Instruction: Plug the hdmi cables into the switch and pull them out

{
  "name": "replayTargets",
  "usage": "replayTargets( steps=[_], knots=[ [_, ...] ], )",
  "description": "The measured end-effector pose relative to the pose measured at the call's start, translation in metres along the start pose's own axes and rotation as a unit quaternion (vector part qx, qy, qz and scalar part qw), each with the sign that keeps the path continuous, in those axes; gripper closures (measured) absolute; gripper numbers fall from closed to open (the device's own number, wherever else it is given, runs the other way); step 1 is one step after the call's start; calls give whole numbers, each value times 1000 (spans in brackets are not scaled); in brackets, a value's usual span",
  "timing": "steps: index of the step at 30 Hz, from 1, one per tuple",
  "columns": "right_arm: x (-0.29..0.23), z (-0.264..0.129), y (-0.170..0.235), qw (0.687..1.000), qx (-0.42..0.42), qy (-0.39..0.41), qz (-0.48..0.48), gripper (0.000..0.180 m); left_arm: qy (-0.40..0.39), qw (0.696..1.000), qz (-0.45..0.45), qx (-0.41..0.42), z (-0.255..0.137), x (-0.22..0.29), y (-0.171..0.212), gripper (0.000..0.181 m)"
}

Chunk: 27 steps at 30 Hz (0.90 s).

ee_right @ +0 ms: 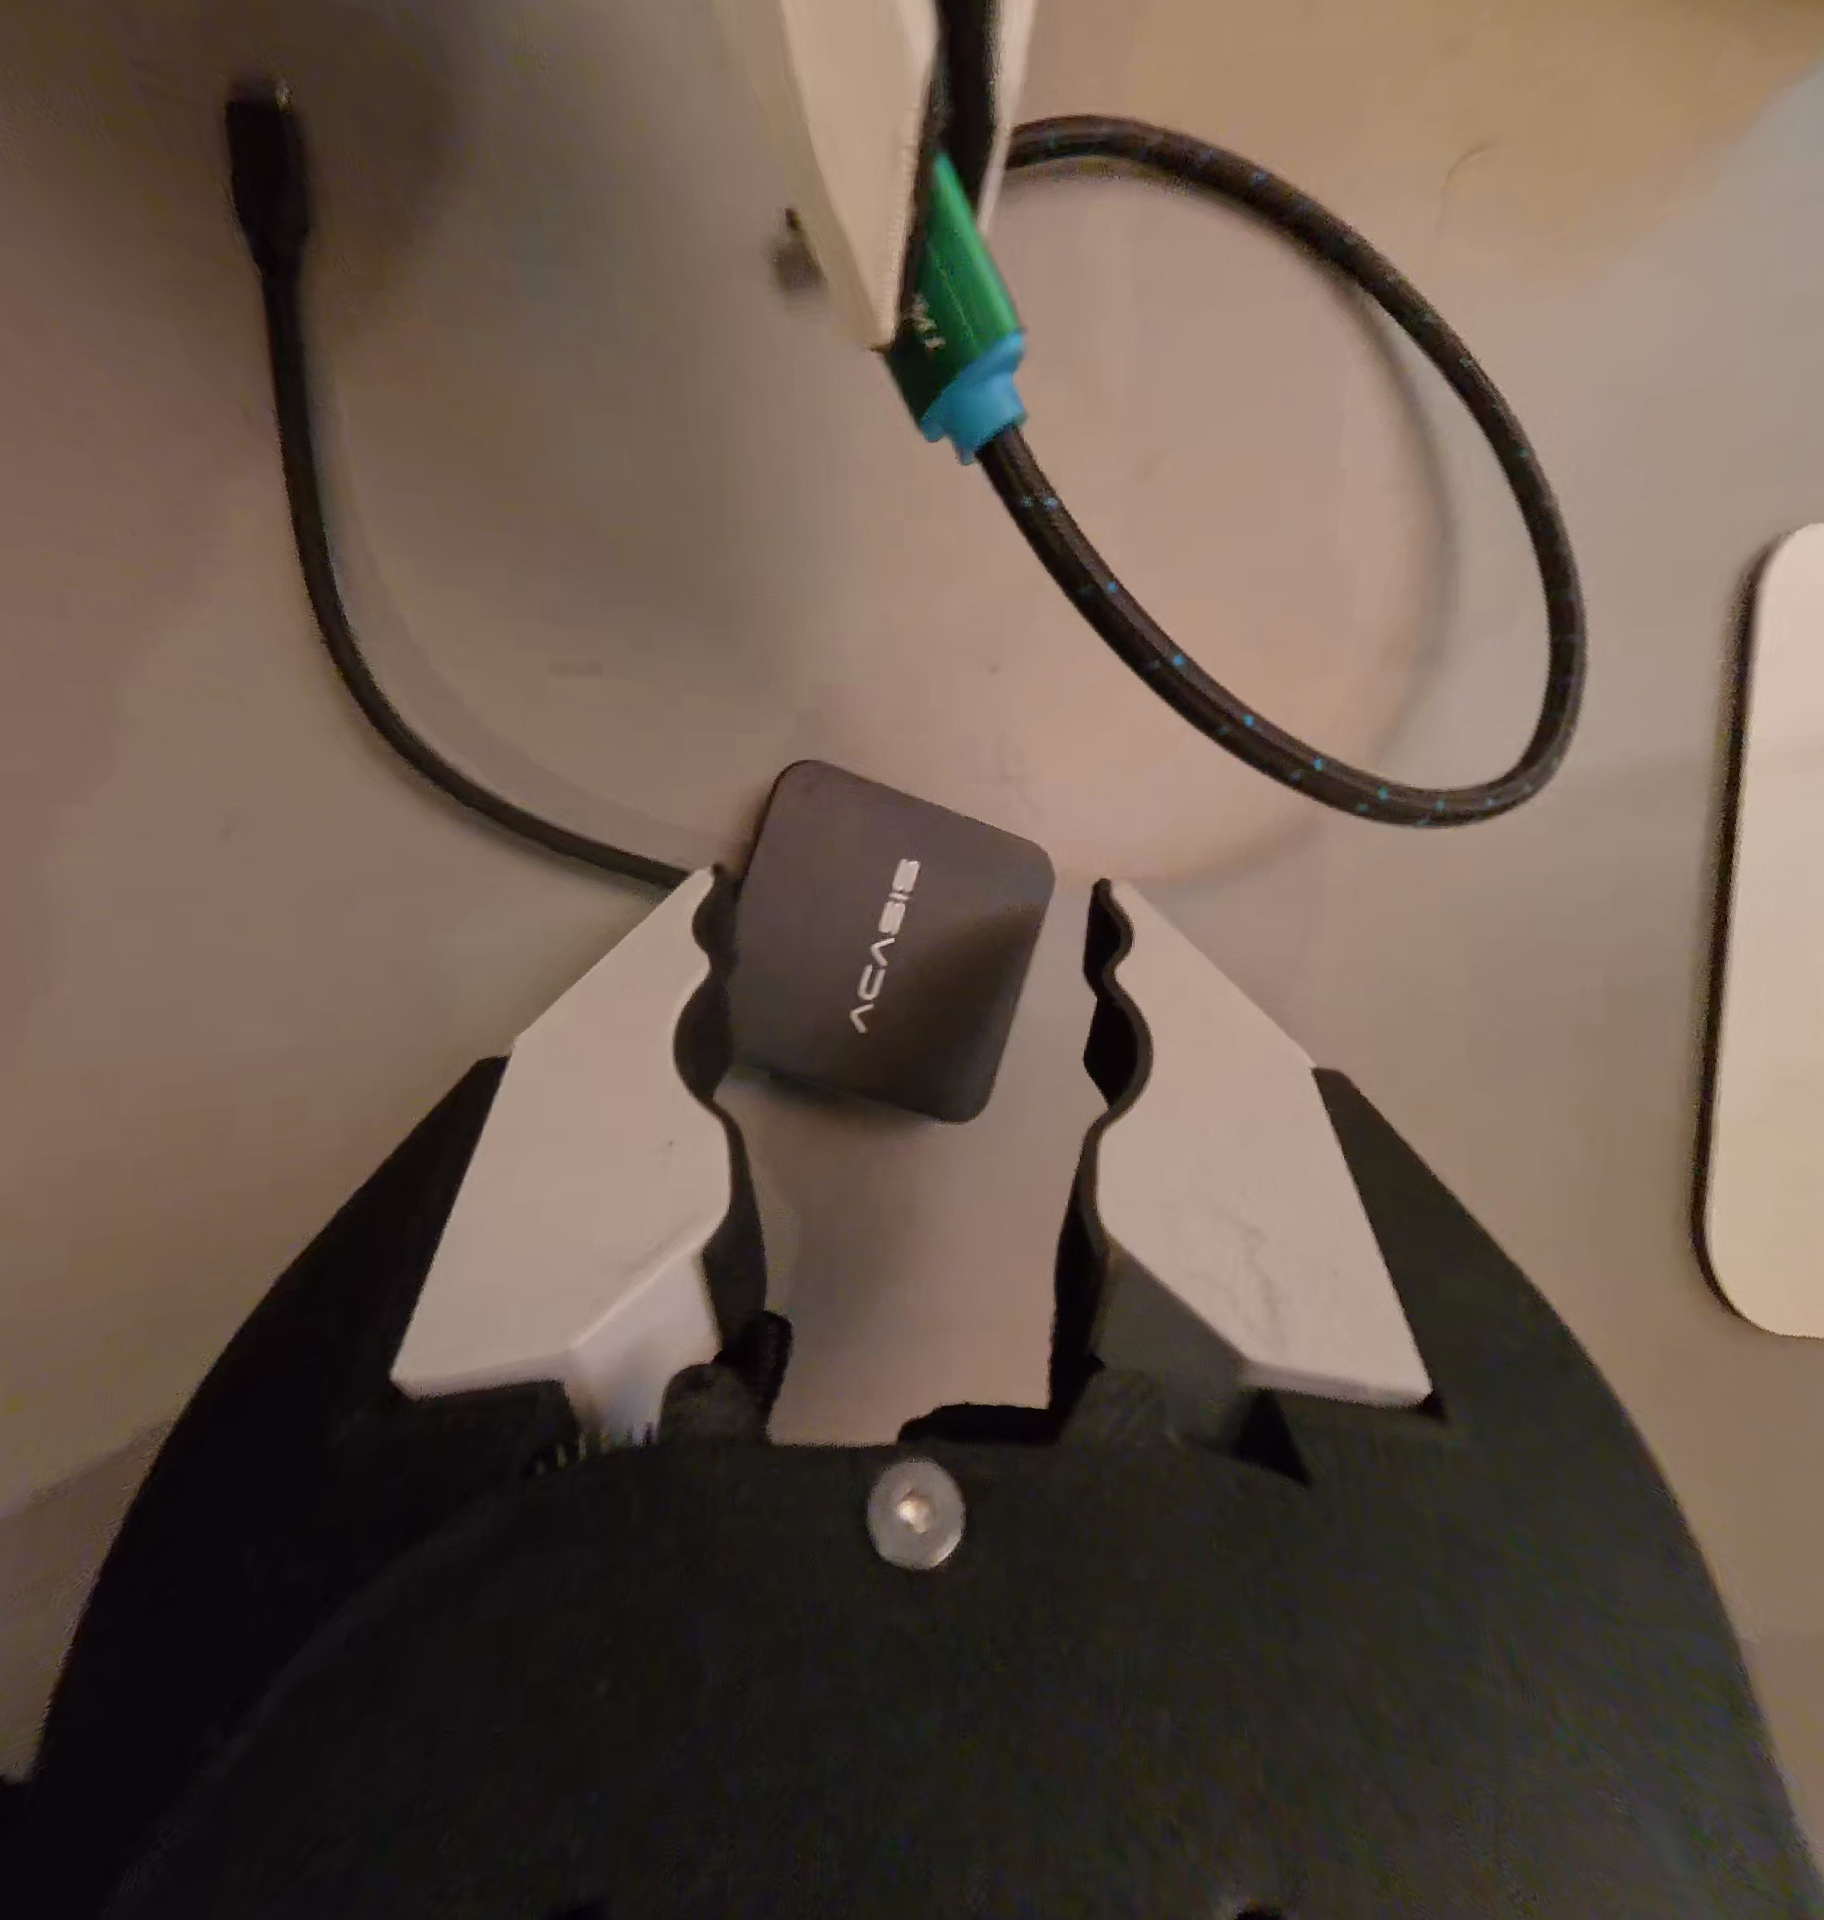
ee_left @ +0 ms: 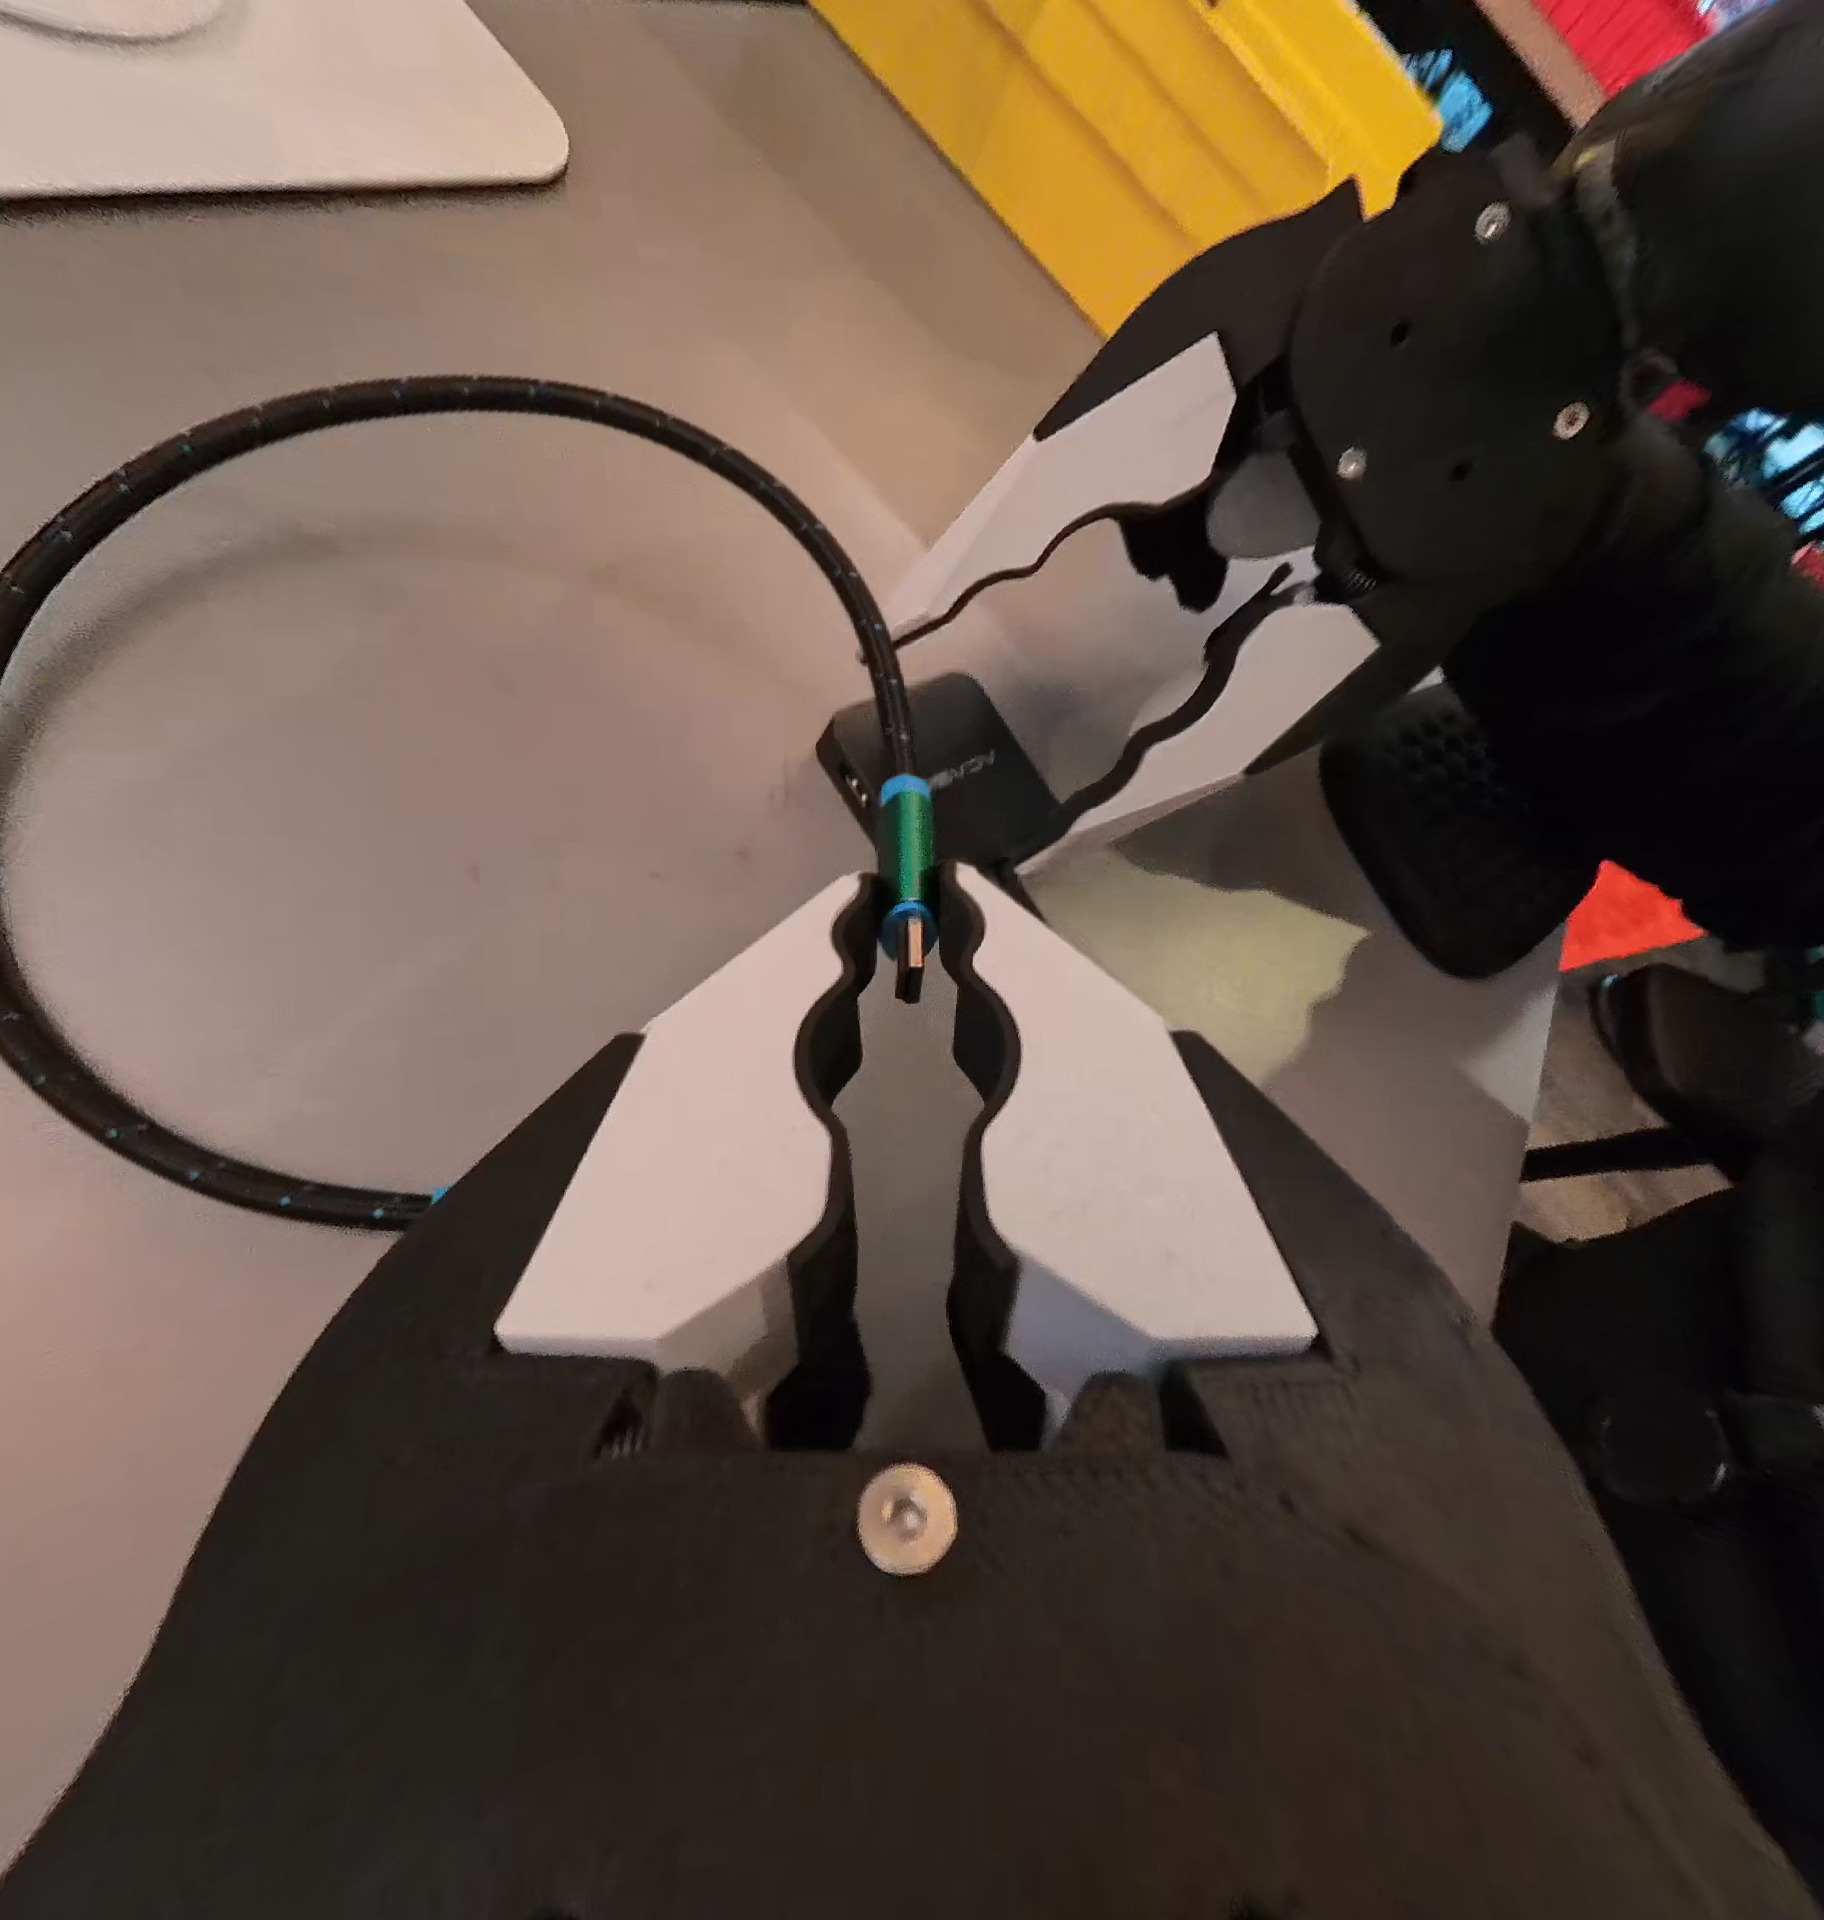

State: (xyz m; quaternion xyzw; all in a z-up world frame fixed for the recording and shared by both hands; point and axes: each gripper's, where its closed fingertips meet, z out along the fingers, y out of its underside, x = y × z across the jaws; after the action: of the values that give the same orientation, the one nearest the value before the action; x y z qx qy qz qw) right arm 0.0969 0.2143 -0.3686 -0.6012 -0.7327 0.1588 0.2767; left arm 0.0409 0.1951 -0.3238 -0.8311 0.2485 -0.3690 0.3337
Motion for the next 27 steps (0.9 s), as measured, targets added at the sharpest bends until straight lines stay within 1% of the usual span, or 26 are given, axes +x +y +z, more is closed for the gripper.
replayTargets(
  steps=[2,4,6,8,10,11,13,14,15,18,20,24,27],
  knots=[
    [6,-4,-4,999,17,8,28,119,7,1000,-7,22,-3,1,-8,172],
    [8,-11,-15,997,53,4,54,124,25,998,-13,49,-8,6,-17,172],
    [6,-19,-37,986,123,-26,112,128,47,996,-18,71,-12,13,-24,172],
    [5,-28,-65,954,217,-78,192,132,72,993,-16,90,-14,22,-31,172],
    [4,-44,-94,901,320,-144,255,135,91,991,-12,101,-15,29,-35,172],
    [8,-51,-103,876,357,-163,281,138,103,989,-10,108,-16,33,-36,172],
    [14,-59,-112,845,396,-189,305,155,121,986,-14,114,-16,39,-38,172],
    [15,-62,-115,837,408,-200,305,167,135,984,-14,115,-16,44,-38,172],
    [14,-65,-117,832,414,-215,301,172,143,983,-14,116,-16,47,-38,172],
    [11,-67,-120,832,410,-239,289,175,146,982,-10,120,-15,48,-37,171],
    [9,-69,-122,826,408,-257,291,176,151,982,-7,116,-16,48,-36,170],
    [13,-68,-120,816,398,-283,309,176,138,985,22,104,-18,44,-33,158],
    [15,-67,-119,815,385,-298,315,176,122,987,57,88,-22,42,-30,154]
  ],
)
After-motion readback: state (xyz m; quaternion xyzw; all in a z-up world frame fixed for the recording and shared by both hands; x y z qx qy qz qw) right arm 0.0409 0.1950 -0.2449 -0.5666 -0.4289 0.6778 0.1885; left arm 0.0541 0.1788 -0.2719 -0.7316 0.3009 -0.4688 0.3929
